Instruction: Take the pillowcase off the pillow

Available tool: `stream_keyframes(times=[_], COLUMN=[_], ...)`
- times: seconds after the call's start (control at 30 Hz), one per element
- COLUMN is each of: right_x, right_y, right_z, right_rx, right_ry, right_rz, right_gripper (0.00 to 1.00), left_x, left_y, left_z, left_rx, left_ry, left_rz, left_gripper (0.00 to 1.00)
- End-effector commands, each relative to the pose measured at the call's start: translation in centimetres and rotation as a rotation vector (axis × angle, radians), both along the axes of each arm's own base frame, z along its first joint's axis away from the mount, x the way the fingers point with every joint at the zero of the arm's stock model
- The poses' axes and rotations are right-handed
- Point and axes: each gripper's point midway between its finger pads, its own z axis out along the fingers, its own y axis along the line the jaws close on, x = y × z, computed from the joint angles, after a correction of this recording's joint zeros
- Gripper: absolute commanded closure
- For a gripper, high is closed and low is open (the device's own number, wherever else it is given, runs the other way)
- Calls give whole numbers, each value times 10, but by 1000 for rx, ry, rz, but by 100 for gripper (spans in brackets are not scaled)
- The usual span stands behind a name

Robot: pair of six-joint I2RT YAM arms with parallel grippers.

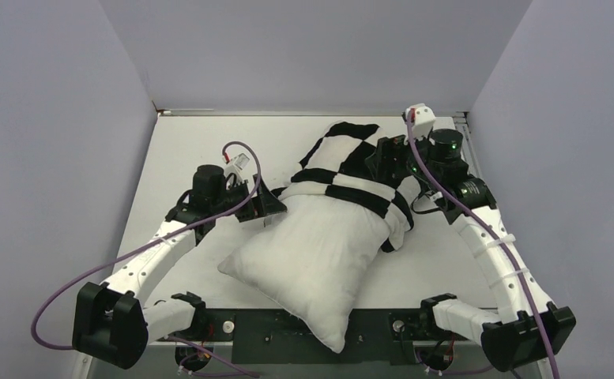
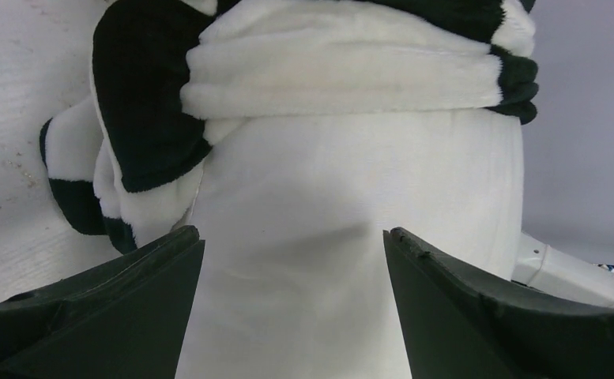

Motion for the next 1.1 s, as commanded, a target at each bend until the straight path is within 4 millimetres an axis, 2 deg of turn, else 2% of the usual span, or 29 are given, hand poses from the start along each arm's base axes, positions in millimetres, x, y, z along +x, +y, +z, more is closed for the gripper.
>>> stream_keyframes(times=[0.0, 0.1, 0.17, 0.2, 0.27, 0.33, 0.43, 0.63, 0.77, 0.9, 1.03, 1.07], right_x=[11, 18, 22, 24, 28, 32, 33, 27, 26, 27, 25, 24], right_y=[41, 74, 94, 106, 124, 142, 163, 200, 213, 218, 211, 207], right_z=[17, 13, 11, 8, 4, -8, -23, -50, -75, -111, -145, -152], right_rx=[-10, -69, -103, -132, -164, -206, -261, -329, -382, -454, -535, -558], right_ry=[-34, -22, -2, -1, 15, 44, 83, 156, 212, 286, 365, 383], right_rz=[144, 221, 263, 300, 347, 395, 460, 594, 651, 689, 706, 707], right_gripper=[5, 5, 6, 6, 6, 6, 7, 7, 7, 7, 2, 6], left_x=[3, -2, -6, -9, -14, -16, -15, -16, -17, -19, -19, -18], left_y=[-16, -33, -45, -50, -59, -62, -61, -49, -47, -47, -43, -41], left_z=[6, 3, 0, -2, -6, -7, 1, 14, 23, 25, 26, 26], left_rx=[-87, -119, -120, -120, -123, -125, -98, 57, 79, 93, 127, 143], left_ry=[-47, -50, -49, -44, -39, -49, -97, -198, -238, -253, -266, -272], left_rz=[-32, -69, -95, -109, -129, -128, -122, -125, -117, -115, -107, -103], left_gripper=[14, 17, 25, 33, 56, 80, 100, 100, 100, 100, 100, 100])
